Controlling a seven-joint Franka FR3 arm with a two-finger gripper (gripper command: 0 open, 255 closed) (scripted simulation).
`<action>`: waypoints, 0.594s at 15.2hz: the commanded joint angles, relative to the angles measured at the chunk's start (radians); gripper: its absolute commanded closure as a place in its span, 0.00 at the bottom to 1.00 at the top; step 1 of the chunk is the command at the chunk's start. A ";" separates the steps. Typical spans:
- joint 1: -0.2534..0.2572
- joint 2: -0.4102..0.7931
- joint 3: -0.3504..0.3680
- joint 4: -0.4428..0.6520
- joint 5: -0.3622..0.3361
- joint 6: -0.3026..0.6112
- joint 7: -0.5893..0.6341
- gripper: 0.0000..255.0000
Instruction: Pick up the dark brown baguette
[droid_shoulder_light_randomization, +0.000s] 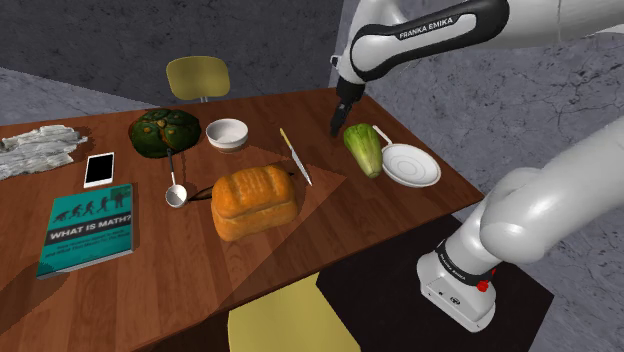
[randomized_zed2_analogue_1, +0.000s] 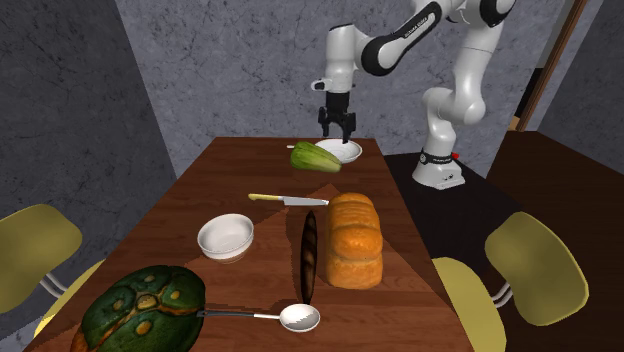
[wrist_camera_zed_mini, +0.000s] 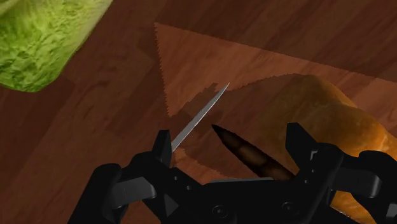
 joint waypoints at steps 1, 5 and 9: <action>0.020 0.068 0.007 0.028 0.016 0.046 -0.047 0.00; 0.050 0.204 0.025 0.102 0.048 0.117 -0.143 0.00; 0.073 0.336 0.052 0.186 0.073 0.173 -0.232 0.00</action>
